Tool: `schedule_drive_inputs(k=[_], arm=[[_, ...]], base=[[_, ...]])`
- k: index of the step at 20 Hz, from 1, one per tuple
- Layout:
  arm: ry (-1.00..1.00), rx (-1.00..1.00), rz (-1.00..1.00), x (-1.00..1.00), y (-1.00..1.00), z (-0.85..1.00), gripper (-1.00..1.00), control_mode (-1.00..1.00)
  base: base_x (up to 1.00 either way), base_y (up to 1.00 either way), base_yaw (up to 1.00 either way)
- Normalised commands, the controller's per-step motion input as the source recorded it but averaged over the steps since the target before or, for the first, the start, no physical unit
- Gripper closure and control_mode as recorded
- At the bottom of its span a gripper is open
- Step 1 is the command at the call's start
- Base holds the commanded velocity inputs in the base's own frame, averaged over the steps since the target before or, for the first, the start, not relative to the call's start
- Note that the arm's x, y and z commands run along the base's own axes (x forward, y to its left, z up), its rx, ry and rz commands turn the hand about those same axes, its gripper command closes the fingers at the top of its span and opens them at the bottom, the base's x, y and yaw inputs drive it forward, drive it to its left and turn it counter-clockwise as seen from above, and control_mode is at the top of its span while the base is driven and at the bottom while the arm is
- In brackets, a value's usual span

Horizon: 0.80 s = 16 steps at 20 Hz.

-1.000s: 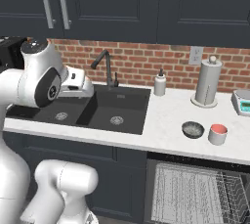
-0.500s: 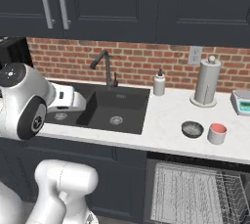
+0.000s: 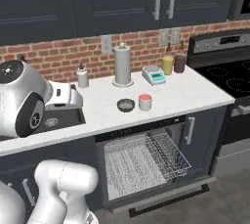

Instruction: Pick up the cup and bowl from the counter, place them in the dishwasher, and close the dishwasher door.

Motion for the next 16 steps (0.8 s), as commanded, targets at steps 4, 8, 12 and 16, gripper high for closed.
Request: schedule_drive_inputs(k=[4,8,12,16], arm=[[0.00,0.00,0.00,0.00,0.00,0.00,-1.00,1.00],[0.00,0.00,0.00,0.00,0.00,0.00,-1.00,1.00],[0.00,0.00,0.00,0.00,0.00,0.00,-1.00,1.00],[0.00,0.00,0.00,0.00,0.00,0.00,-1.00,1.00]], base=[[-0.01,0.20,-0.94],[0.00,0.45,-0.83],[0.08,0.89,-0.58],[0.29,0.89,-0.32]])
